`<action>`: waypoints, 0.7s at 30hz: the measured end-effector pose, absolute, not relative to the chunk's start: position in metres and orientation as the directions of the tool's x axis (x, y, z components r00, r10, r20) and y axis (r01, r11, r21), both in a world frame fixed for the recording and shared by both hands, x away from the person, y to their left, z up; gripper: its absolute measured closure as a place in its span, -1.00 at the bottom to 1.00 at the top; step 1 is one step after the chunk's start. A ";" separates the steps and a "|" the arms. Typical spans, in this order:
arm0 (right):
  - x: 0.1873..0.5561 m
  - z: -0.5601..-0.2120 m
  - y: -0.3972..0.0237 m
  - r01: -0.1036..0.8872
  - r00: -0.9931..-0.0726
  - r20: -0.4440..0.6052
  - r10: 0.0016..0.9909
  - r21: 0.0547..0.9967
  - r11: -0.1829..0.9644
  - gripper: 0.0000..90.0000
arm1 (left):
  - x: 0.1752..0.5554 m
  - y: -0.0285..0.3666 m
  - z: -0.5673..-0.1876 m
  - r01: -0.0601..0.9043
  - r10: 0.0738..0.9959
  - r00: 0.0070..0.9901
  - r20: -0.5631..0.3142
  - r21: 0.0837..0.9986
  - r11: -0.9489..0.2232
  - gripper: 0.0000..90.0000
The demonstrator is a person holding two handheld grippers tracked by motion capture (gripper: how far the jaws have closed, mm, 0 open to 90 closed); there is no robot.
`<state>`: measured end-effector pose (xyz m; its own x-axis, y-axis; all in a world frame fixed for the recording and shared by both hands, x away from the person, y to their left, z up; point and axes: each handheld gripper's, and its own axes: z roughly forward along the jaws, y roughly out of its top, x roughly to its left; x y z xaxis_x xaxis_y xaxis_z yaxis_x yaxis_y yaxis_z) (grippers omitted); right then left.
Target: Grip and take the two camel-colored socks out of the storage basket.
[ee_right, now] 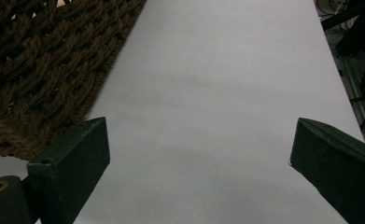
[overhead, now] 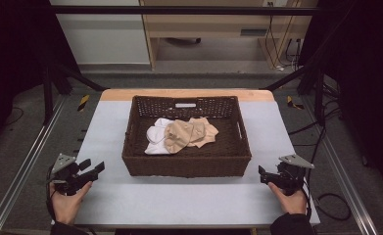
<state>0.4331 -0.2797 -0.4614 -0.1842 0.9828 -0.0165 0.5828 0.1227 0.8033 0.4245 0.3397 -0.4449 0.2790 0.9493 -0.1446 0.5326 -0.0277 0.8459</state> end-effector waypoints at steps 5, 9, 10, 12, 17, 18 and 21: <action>0.432 -0.461 -0.281 0.575 -0.179 -0.020 0.984 0.810 0.121 -0.89 | 0.423 0.337 -0.438 0.520 0.945 0.289 -0.152 0.854 -0.021 -0.07; 0.433 -0.461 -0.280 0.578 -0.183 -0.022 0.983 0.806 0.125 -0.89 | 0.421 0.336 -0.434 0.512 0.943 0.294 -0.159 0.859 -0.015 -0.06; 0.433 -0.461 -0.280 0.577 -0.185 -0.024 0.982 0.807 0.128 -0.89 | 0.420 0.336 -0.431 0.511 0.942 0.292 -0.164 0.860 -0.008 -0.06; 0.433 -0.460 -0.280 0.573 -0.182 -0.029 0.983 0.809 0.130 -0.89 | 0.419 0.335 -0.427 0.503 0.940 0.296 -0.168 0.864 -0.005 -0.07; 0.433 -0.460 -0.280 0.573 -0.177 -0.033 0.984 0.809 0.130 -0.89 | 0.418 0.334 -0.421 0.490 0.937 0.307 -0.165 0.872 -0.006 -0.10; 0.433 -0.460 -0.280 0.570 -0.175 -0.035 0.984 0.811 0.130 -0.90 | 0.418 0.332 -0.417 0.487 0.936 0.313 -0.161 0.873 -0.012 -0.11; 0.433 -0.459 -0.281 0.567 -0.174 -0.032 0.984 0.814 0.127 -0.90 | 0.418 0.331 -0.414 0.477 0.935 0.318 -0.156 0.878 -0.015 -0.11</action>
